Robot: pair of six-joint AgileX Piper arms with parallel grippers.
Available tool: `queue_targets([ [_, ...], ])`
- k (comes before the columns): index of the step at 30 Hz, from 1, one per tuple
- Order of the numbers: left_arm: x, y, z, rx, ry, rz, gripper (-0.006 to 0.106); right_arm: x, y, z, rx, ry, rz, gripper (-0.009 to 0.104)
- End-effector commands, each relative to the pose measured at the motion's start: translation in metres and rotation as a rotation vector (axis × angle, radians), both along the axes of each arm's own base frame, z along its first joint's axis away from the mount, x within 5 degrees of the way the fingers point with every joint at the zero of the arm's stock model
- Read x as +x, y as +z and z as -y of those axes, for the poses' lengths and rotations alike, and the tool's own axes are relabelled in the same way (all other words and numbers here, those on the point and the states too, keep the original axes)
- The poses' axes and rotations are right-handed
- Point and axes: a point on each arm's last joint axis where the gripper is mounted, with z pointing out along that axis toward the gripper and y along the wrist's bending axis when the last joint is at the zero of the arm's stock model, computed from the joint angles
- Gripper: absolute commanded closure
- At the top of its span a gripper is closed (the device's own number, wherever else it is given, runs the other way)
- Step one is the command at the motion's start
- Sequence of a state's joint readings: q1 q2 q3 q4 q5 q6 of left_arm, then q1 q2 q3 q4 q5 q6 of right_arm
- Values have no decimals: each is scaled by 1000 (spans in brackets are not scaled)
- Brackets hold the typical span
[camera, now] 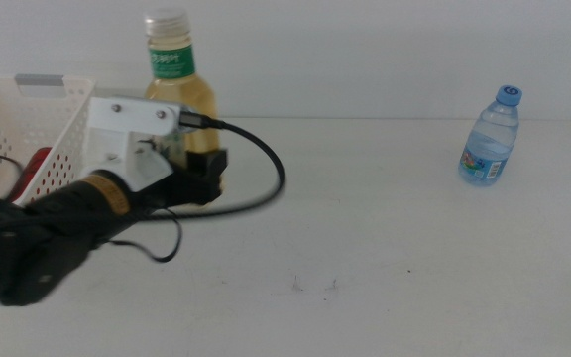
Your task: Use arms to grab the bottles and put them into the dustbin to the left of the table.
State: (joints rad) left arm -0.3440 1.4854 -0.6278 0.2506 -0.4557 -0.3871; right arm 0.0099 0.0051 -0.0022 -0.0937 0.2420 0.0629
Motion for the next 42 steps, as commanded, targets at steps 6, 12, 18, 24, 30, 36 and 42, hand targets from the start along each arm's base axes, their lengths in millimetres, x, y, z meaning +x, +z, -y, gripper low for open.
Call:
queue_targets([
  [6, -18, 74, -23, 119, 172, -120, 100, 0, 0, 0, -12, -6, 13, 3],
  [12, -7, 116, -34, 289, 181, -314, 100, 0, 0, 0, -12, -6, 13, 3],
  [18, 8, 138, -45, 335, 139, -356, 100, 0, 0, 0, -12, -6, 13, 3],
  [24, 20, 163, -89, 442, 166, -544, 100, 0, 0, 0, -12, -6, 13, 3],
  [30, 60, 166, -163, 466, 258, -654, 100, 0, 0, 0, -12, -6, 13, 3],
  [36, 93, 129, -218, 485, 317, -759, 100, 0, 0, 0, -12, -6, 13, 3],
  [42, 114, 82, -233, 554, 251, -872, 100, 0, 0, 0, -12, -6, 13, 3],
])
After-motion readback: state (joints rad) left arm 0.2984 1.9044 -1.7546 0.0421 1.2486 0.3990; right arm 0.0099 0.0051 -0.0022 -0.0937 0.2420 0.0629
